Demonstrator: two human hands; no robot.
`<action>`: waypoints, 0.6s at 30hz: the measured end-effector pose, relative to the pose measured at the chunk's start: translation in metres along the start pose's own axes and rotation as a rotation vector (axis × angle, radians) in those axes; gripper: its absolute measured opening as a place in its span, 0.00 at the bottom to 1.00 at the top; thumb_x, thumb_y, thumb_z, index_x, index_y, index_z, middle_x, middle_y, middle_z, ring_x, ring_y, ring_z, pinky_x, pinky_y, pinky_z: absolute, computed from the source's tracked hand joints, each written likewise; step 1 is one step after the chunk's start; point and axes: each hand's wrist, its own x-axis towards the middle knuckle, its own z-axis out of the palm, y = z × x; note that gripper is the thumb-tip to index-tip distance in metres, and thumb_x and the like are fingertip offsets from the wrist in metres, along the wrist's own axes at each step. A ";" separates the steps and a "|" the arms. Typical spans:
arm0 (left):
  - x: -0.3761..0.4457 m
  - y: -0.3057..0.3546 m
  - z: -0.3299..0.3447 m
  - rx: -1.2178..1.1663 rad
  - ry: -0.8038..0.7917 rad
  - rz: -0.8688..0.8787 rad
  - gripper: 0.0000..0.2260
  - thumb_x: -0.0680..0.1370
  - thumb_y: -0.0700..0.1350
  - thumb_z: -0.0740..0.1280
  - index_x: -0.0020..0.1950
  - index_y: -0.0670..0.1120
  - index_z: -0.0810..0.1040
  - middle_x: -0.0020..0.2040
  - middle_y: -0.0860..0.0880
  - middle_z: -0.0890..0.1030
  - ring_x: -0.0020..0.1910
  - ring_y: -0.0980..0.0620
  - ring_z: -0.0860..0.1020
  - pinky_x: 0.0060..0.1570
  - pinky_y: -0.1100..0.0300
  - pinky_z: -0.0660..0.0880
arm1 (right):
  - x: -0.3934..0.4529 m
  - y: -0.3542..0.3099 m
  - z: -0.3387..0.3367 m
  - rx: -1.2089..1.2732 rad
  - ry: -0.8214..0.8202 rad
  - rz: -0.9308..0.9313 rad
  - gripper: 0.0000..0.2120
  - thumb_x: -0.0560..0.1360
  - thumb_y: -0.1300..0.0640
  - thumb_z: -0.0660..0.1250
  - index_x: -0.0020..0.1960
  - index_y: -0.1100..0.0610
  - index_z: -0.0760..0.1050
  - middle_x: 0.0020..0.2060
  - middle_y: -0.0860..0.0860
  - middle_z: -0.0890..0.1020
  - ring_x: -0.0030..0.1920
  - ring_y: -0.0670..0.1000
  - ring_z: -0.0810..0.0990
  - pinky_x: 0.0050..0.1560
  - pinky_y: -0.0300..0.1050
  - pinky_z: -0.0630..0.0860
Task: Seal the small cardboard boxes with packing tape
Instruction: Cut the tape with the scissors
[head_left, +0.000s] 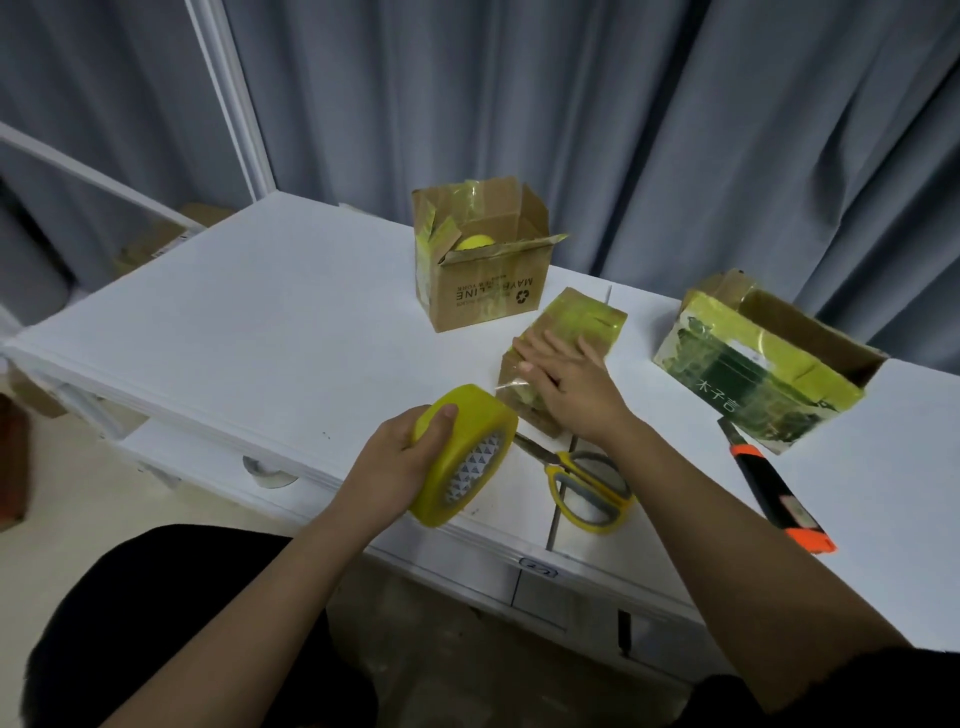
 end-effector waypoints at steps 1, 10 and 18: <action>0.000 0.000 0.000 -0.007 0.004 0.000 0.18 0.71 0.66 0.54 0.46 0.57 0.75 0.40 0.59 0.79 0.38 0.61 0.78 0.31 0.75 0.69 | 0.000 0.001 0.002 -0.047 0.022 -0.013 0.21 0.83 0.47 0.51 0.75 0.47 0.62 0.75 0.45 0.60 0.76 0.45 0.52 0.74 0.47 0.41; -0.001 -0.001 -0.001 -0.038 0.019 0.032 0.16 0.72 0.66 0.55 0.44 0.58 0.76 0.39 0.59 0.79 0.37 0.65 0.78 0.32 0.77 0.70 | 0.002 0.007 0.016 -0.413 0.079 -0.075 0.27 0.81 0.44 0.54 0.77 0.48 0.53 0.77 0.45 0.57 0.77 0.48 0.53 0.73 0.49 0.48; 0.001 -0.003 -0.001 -0.011 0.009 0.028 0.12 0.79 0.58 0.57 0.50 0.54 0.76 0.42 0.58 0.78 0.40 0.61 0.77 0.33 0.75 0.69 | -0.001 0.003 0.004 -0.524 -0.084 -0.089 0.47 0.72 0.41 0.69 0.78 0.49 0.42 0.78 0.47 0.46 0.77 0.51 0.46 0.75 0.53 0.46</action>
